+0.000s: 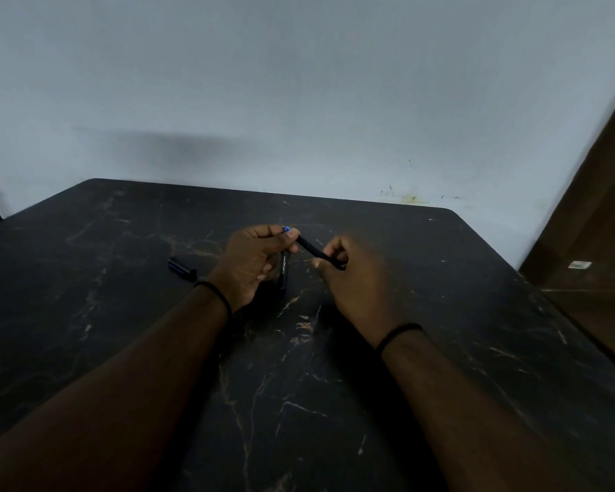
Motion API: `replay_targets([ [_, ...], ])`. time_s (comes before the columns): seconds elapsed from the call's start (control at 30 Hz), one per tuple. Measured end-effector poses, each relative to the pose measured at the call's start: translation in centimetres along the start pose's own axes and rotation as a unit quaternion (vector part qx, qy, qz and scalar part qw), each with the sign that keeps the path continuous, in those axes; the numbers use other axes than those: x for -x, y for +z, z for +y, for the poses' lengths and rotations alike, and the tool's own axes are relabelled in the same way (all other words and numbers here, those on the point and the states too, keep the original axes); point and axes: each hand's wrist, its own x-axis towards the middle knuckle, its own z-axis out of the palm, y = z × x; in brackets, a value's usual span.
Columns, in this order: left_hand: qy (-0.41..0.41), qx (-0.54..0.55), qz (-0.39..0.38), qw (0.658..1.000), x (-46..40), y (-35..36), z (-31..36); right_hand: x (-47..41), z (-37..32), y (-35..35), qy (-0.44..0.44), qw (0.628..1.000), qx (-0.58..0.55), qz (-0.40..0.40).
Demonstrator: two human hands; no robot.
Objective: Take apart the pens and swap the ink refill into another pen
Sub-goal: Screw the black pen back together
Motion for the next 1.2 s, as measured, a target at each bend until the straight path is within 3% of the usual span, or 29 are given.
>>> replay_targets([
  [0.17,-0.005,0.005,0.003,1.0,0.2,0.3,0.3,0.0,0.0,-0.1,-0.03,0.998,0.051,-0.018],
  [0.33,-0.008,0.012,0.011,1.0,0.2,0.6,0.3,0.1,-0.4,0.0,0.004,1.0,-0.017,0.002],
  [0.67,-0.004,0.008,0.007,1.0,0.5,0.5,0.5,0.2,-0.4,0.1,-0.007,1.0,-0.008,-0.006],
  [0.87,-0.004,0.01,0.019,1.0,1.1,1.7,1.2,0.3,-0.5,0.3,-0.002,0.999,-0.026,0.03],
  [1.2,0.013,0.021,0.023,0.999,1.1,2.1,2.0,0.4,-1.2,0.3,-0.027,0.998,-0.053,-0.011],
])
